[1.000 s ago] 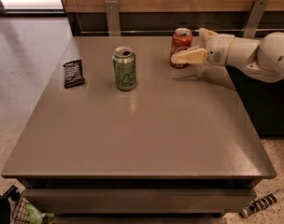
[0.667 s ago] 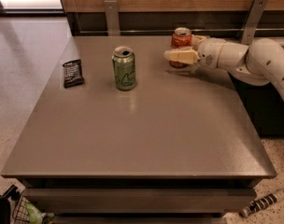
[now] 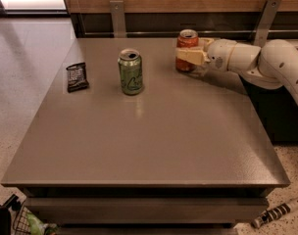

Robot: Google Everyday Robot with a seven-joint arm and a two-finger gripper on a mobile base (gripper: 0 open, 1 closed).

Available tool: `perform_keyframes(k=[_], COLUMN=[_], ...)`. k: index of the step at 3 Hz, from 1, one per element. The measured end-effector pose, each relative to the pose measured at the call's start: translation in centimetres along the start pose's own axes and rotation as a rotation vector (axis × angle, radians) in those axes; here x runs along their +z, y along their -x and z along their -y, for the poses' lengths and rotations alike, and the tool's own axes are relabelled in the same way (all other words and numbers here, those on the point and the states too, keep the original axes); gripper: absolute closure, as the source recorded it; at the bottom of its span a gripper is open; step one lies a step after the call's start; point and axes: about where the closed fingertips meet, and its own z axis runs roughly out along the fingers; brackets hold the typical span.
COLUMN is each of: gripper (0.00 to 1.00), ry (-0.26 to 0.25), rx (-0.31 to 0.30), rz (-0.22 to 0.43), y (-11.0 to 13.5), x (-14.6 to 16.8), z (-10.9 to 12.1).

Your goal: Knock coke can over

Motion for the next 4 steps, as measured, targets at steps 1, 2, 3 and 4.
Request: perform_keyframes(k=[1, 2, 3, 4], gripper=[0.99, 1.0, 1.0, 1.0], ry=[0.007, 0.008, 0.004, -0.005], rx=[0.001, 0.001, -0.015, -0.078], rz=[0.001, 0.001, -0.065, -0.257], y=[0.0, 0.0, 0.6, 2.5], x=[0.4, 0.5, -0.1, -2.3], z=[-0.2, -0.3, -0.1, 0.5])
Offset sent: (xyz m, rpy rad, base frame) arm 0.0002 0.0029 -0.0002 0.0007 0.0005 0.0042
